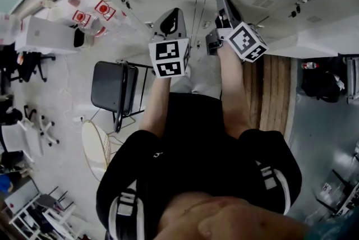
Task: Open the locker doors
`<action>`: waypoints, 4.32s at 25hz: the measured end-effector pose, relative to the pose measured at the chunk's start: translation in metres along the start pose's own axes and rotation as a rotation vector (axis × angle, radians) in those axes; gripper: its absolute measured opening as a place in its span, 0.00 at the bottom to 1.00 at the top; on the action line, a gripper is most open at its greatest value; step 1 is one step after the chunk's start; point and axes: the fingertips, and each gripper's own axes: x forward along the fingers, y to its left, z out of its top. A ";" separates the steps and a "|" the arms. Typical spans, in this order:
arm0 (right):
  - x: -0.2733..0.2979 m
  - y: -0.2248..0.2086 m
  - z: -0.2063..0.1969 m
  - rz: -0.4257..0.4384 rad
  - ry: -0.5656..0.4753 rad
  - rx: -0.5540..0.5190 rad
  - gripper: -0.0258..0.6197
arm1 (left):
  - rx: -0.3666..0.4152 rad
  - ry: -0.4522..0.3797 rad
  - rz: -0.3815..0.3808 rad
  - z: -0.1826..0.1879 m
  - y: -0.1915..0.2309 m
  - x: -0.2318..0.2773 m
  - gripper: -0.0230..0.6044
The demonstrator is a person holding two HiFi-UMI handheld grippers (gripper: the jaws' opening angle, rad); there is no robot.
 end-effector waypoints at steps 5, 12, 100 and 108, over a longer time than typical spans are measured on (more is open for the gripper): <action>0.001 -0.002 0.002 0.067 -0.034 0.186 0.09 | 0.007 0.006 -0.005 -0.001 -0.003 0.002 0.04; -0.001 -0.011 0.001 0.132 -0.074 0.431 0.09 | 0.000 0.012 -0.003 -0.004 -0.003 0.003 0.04; -0.045 0.081 0.029 -0.141 0.009 -0.956 0.25 | -0.023 -0.032 -0.035 0.004 -0.044 -0.023 0.04; -0.069 0.082 0.032 -0.138 -0.008 -0.932 0.24 | -0.008 -0.005 -0.040 -0.008 -0.058 -0.038 0.04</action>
